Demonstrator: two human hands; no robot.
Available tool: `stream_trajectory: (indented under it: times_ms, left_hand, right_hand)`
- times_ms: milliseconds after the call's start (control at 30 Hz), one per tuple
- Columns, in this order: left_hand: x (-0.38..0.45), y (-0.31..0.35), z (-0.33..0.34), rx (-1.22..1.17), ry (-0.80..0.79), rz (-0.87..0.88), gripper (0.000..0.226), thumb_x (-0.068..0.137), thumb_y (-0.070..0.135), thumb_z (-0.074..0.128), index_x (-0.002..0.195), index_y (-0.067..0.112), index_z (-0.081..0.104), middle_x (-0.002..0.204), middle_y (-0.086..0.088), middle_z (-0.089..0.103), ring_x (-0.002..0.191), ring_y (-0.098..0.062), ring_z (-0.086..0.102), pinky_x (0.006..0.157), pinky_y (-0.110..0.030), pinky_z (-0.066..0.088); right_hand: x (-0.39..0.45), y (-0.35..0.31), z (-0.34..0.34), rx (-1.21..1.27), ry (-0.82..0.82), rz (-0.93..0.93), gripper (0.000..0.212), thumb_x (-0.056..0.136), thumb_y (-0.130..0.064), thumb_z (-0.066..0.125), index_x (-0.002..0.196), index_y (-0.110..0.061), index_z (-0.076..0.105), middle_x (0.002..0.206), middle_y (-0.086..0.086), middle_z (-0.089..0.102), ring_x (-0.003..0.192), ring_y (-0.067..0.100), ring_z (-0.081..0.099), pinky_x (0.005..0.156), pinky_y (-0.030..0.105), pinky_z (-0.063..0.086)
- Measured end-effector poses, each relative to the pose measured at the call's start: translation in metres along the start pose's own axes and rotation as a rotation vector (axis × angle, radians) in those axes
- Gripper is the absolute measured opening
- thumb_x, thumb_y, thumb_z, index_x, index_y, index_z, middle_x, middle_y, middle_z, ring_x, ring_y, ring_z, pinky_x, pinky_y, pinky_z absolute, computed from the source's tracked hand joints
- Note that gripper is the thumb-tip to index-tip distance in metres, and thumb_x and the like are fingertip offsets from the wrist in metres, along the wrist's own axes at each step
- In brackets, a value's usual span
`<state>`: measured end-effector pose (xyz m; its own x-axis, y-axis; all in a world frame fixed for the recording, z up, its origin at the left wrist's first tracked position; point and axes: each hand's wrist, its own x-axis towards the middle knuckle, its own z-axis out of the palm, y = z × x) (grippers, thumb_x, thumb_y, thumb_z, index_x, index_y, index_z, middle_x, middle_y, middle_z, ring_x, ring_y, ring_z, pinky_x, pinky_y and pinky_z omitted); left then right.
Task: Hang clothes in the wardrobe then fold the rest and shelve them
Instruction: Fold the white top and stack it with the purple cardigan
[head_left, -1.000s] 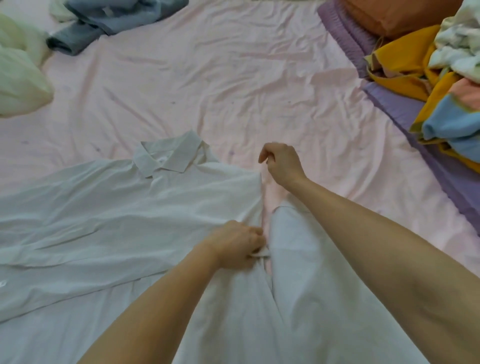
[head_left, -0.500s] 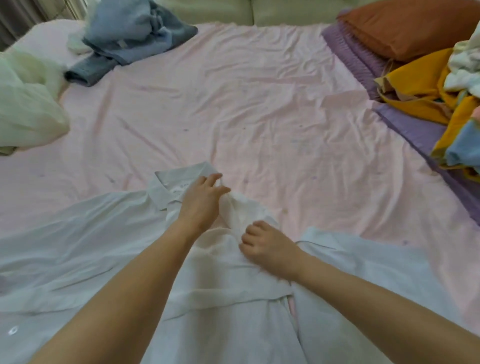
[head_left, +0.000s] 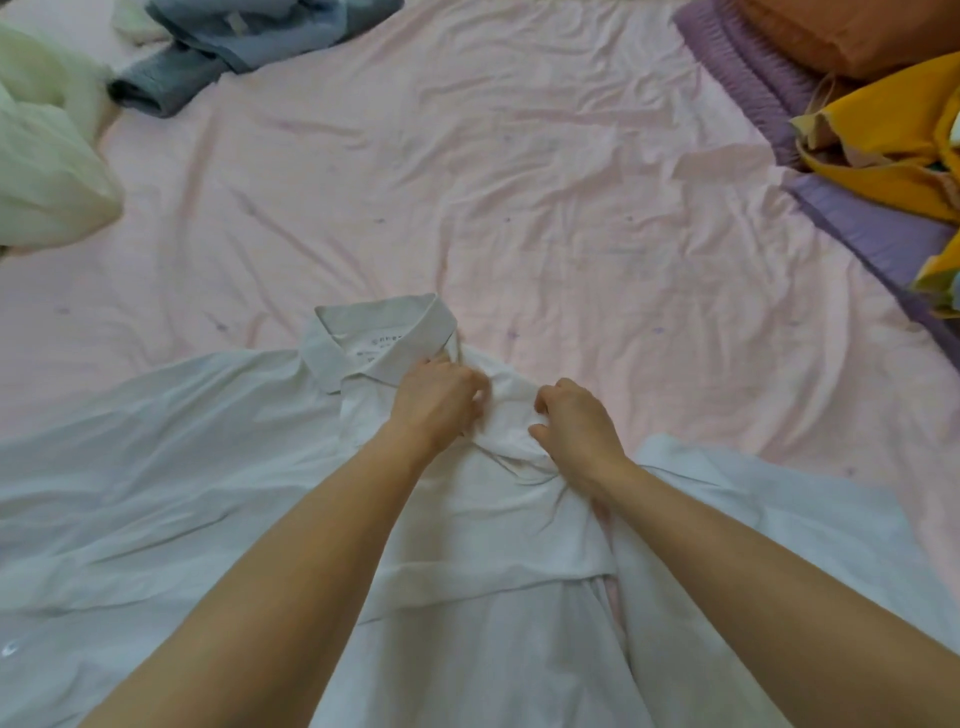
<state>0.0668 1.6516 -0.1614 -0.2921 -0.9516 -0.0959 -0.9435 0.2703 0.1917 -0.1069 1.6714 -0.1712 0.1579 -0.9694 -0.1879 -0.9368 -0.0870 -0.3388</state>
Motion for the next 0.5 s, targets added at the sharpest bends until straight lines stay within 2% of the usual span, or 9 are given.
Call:
stream_trajectory:
  times_ms: [100,200,300,400,500]
  left_hand:
    - [0.002,-0.001,0.007,-0.001,0.007,0.003,0.01,0.087,0.025,0.06,0.083,0.032,0.066,0.095,-0.001,0.071,0.096,-0.023,0.059,0.073,-0.028,0.028]
    - [0.004,0.002,0.015,0.021,0.048,-0.006,0.016,0.09,0.022,0.055,0.088,0.026,0.071,0.097,0.001,0.069,0.096,-0.02,0.06,0.075,-0.028,0.029]
    - [0.009,0.005,0.018,0.052,0.074,0.001,0.024,0.092,0.019,0.05,0.096,0.022,0.073,0.099,0.003,0.067,0.095,-0.02,0.061,0.072,-0.028,0.034]
    - [0.013,0.005,0.008,-0.049,0.171,-0.041,0.023,0.093,0.023,0.05,0.097,0.024,0.073,0.097,0.003,0.064,0.092,-0.021,0.06,0.065,-0.029,0.039]
    - [0.024,0.013,-0.007,-0.288,0.305,-0.123,0.018,0.093,0.028,0.054,0.093,0.022,0.071,0.09,0.006,0.06,0.081,-0.016,0.056,0.062,-0.03,0.041]
  right_hand:
    - [0.002,-0.001,0.002,-0.074,-0.017,-0.006,0.015,0.088,-0.004,0.051,0.099,-0.003,0.061,0.106,0.012,0.056,0.093,0.029,0.055,0.074,0.032,0.041]
    - [0.002,-0.001,0.004,-0.166,0.002,-0.035,0.02,0.087,0.004,0.045,0.099,-0.002,0.06,0.105,0.012,0.056,0.093,0.03,0.056,0.07,0.032,0.039]
    - [0.002,0.001,0.004,-0.249,-0.02,-0.131,0.016,0.084,0.004,0.044,0.09,-0.005,0.055,0.099,0.014,0.056,0.089,0.034,0.057,0.064,0.034,0.033]
    - [0.008,0.009,-0.004,-0.06,0.111,-0.095,0.006,0.081,-0.005,0.051,0.082,-0.007,0.057,0.09,0.013,0.062,0.082,0.033,0.058,0.067,0.037,0.042]
    - [0.018,0.023,-0.029,0.308,0.282,0.125,0.002,0.076,-0.008,0.061,0.077,-0.01,0.061,0.074,0.004,0.064,0.069,0.02,0.059,0.064,0.029,0.045]
